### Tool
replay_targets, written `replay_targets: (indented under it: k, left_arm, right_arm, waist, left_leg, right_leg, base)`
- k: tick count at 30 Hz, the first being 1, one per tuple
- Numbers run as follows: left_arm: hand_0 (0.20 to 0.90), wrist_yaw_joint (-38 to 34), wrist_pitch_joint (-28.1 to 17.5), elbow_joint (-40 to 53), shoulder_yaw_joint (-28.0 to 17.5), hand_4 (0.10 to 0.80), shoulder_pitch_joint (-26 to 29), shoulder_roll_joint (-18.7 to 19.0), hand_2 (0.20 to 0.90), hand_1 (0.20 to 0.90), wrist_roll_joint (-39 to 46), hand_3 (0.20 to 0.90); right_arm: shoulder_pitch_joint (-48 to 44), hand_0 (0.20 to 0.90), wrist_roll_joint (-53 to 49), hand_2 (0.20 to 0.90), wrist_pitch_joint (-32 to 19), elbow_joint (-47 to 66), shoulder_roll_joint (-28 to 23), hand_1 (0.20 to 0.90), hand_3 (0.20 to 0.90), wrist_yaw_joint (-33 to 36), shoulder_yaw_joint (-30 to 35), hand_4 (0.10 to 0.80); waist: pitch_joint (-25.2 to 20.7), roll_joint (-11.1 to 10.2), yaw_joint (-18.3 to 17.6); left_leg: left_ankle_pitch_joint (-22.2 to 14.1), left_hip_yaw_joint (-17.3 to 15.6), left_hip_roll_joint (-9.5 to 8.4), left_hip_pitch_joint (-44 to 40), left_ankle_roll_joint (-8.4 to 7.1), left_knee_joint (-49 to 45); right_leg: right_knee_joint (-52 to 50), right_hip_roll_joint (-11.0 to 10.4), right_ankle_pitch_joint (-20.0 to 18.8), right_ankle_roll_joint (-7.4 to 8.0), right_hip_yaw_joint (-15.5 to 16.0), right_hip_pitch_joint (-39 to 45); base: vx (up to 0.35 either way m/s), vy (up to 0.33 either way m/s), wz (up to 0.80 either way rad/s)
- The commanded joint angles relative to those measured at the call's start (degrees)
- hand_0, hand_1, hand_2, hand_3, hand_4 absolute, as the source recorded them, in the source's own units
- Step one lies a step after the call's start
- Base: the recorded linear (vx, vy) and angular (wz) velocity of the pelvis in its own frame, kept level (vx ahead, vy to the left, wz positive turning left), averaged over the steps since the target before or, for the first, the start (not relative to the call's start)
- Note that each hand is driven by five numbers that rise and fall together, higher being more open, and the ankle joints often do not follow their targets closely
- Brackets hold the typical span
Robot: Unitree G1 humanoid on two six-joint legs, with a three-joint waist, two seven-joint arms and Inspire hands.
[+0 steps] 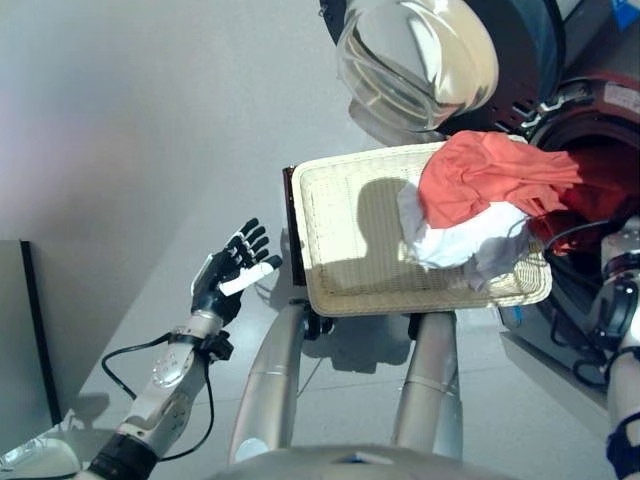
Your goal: Pick up the clothes and place them into the washing machine
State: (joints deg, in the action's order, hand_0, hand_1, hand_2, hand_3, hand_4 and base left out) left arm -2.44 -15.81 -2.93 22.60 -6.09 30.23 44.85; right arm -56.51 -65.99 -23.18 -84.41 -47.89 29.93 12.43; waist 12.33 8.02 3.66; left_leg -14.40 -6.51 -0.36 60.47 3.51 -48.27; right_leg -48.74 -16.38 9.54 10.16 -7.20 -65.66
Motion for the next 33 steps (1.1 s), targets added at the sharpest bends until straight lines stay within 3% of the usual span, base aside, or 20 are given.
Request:
replay_targets:
  k: [1,6,9,13,17,19,25,33]
  left_arm:
    - [0.900,1.27,-6.16,3.59,-5.12,0.800,-1.68,1.68,0.900,0.900,-0.57,0.900]
    - [0.900,0.90,-6.99,2.68,-6.27,0.800,-2.61,1.17,0.900,0.900,-1.84,0.900]
    - [0.900,0.33,-7.41,1.81,-7.08,0.800,-2.71,0.65,0.900,0.900,-2.61,0.900]
    - [0.900,-1.24,-8.84,0.47,-9.27,0.800,-3.36,-1.15,0.900,0.900,-4.75,0.900]
    - [0.900,-1.81,-9.37,0.23,-10.45,0.800,-3.33,-1.85,0.900,0.900,-5.81,0.900]
    - [0.900,-1.98,-9.87,0.59,-11.21,0.800,-2.86,-2.01,0.900,0.900,-6.78,0.900]
    - [0.900,-0.63,-8.67,3.22,-12.12,0.800,-3.18,-0.90,0.900,0.900,-6.49,0.900]
    - [0.900,0.73,-7.33,4.22,-12.15,0.800,-3.51,-0.31,0.900,0.900,-6.35,0.900]
  right_arm:
    - [1.60,0.900,11.32,0.900,-0.59,5.57,-0.92,0.900,0.900,-1.80,-7.43,0.800]
    - [8.19,0.900,30.20,0.900,0.37,17.13,7.91,0.900,0.900,0.91,-16.08,0.800]
    - [10.90,0.900,37.31,0.900,1.17,22.15,11.13,0.900,0.900,3.55,-17.36,0.800]
    - [15.76,0.900,55.20,0.900,5.43,30.83,16.33,0.900,0.900,8.22,-21.45,0.800]
    - [16.01,0.900,66.55,0.900,10.23,29.91,16.41,0.900,0.900,10.49,-25.16,0.800]
    - [14.50,0.900,77.04,0.900,15.75,25.73,15.20,0.900,0.900,11.92,-29.06,0.800]
    - [8.72,0.900,85.91,0.900,24.39,11.43,14.94,0.900,0.900,8.55,-35.49,0.800]
    - [5.10,0.900,88.37,0.900,26.23,4.50,13.59,0.900,0.900,4.12,-39.22,0.800]
  waist:
    - [-0.82,-0.57,-0.40]
    - [0.27,-2.14,-0.96]
    - [0.37,-2.71,-1.31]
    - [0.52,-3.61,-1.50]
    - [0.34,-3.82,-1.20]
    - [0.12,-4.01,-0.60]
    - [-0.19,-4.22,0.57]
    - [-0.04,-4.11,1.49]
  left_leg:
    - [1.77,5.74,4.38,-3.51,-7.18,6.25]
    - [2.13,5.72,4.46,-4.00,-6.81,6.56]
    - [2.19,5.80,4.33,-4.33,-6.67,7.02]
    - [2.20,6.00,4.04,-4.52,-6.34,6.99]
    - [2.23,6.33,3.72,-4.26,-6.15,6.69]
    - [2.21,6.52,3.51,-4.00,-6.11,6.50]
    - [2.68,6.54,3.24,-3.95,-6.36,6.94]
    - [3.46,6.54,3.44,-3.93,-6.68,7.59]
  right_leg:
    - [1.54,0.52,2.58,-3.37,0.86,4.48]
    - [3.07,0.90,1.20,-3.23,1.28,5.93]
    - [3.83,0.93,0.71,-3.10,1.40,6.52]
    - [4.71,0.55,0.09,-2.81,1.86,7.63]
    - [4.67,0.16,0.10,-2.74,2.12,7.79]
    - [4.42,-0.17,0.15,-2.62,2.28,7.59]
    - [4.47,-0.36,0.16,-2.77,2.58,7.69]
    - [4.49,-0.22,-0.15,-3.02,2.65,7.31]
  base:
    - [-0.026,0.030,-0.01]
    - [-0.022,0.037,-0.06]
    - [-0.012,0.031,-0.10]
    - [-0.010,0.030,0.01]
    - [-0.002,0.004,0.01]
    - [-0.008,0.004,0.02]
    - [0.000,0.000,0.00]
    - [-0.008,-0.009,0.01]
